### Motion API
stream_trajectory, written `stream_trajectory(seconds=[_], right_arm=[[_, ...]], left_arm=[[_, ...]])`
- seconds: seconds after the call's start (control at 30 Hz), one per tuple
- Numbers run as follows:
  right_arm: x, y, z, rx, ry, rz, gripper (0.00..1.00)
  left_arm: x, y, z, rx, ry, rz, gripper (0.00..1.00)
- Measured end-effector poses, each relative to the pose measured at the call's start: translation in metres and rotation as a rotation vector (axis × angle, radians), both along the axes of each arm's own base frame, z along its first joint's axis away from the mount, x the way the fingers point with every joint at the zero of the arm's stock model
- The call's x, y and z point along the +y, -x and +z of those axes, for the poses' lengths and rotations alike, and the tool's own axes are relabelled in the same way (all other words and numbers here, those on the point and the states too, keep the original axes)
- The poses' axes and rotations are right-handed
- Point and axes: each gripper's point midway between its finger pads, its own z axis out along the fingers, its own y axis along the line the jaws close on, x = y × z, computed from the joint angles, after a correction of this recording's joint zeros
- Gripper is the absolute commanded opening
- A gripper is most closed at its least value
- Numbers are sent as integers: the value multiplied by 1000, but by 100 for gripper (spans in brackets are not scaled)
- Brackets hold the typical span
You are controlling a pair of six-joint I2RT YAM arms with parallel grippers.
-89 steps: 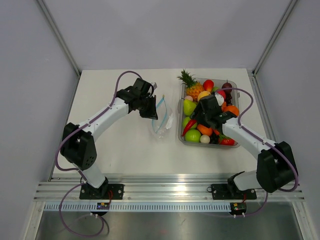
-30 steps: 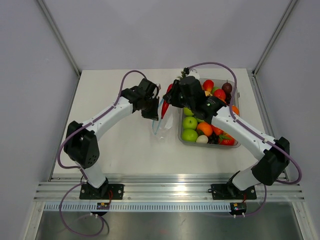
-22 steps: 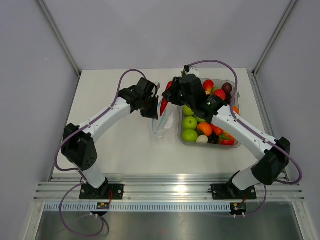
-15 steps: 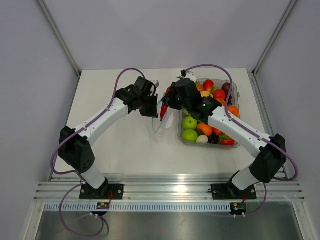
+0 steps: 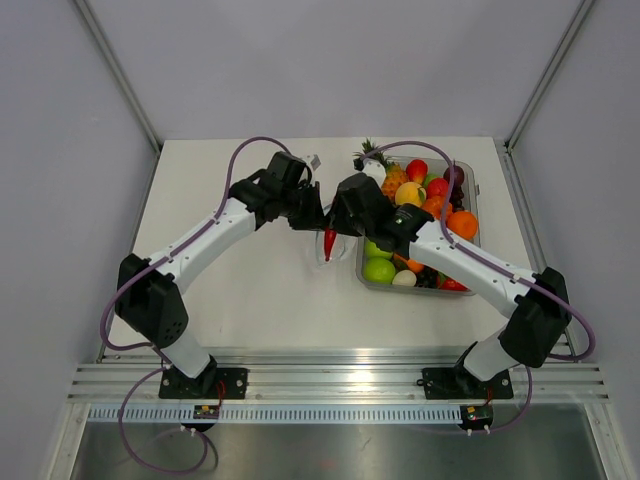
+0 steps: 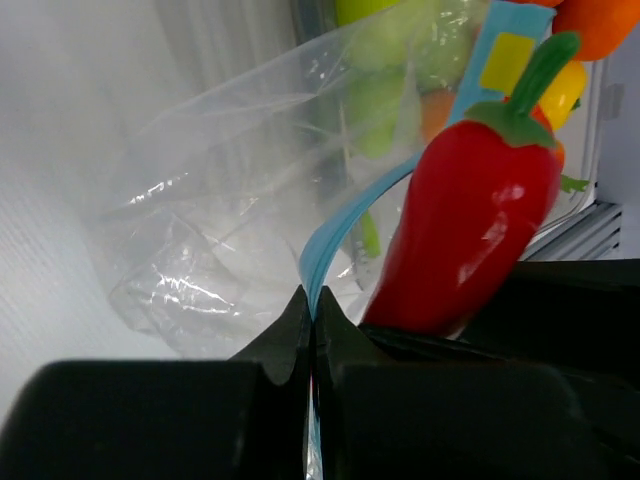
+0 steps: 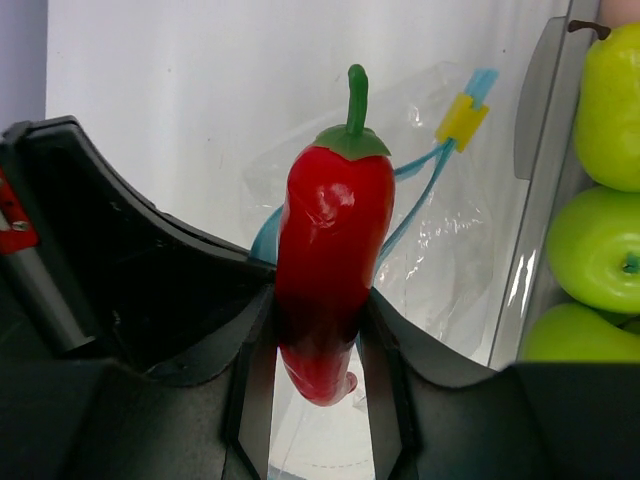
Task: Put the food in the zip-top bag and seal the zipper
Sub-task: Place the fake vegetable in the zipper food storage bag.
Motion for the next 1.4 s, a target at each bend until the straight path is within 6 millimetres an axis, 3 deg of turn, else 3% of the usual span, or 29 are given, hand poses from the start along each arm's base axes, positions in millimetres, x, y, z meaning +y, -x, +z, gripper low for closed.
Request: stream_trajectory(seconds=[0.3,0.53,1.1,1.27,1.4], right_arm=[[-28,4,-22,29,129,-67,6],[-48,12,-16,2,237,-94,11],[-37,21,27,-84,172,-48,12],[-28,20,24,-76,157,-19,12],[-19,15,3,-45,183,-7,11]], left_arm=[[-13,-3,13,12,101,-6,0],[-25,-4,4,55,143,-26,0],[-27,-7,-17,97,116,-23,0],[-27,-7,-17,97,116,-23,0],[-27,-7,-17,98,117,-24,0]])
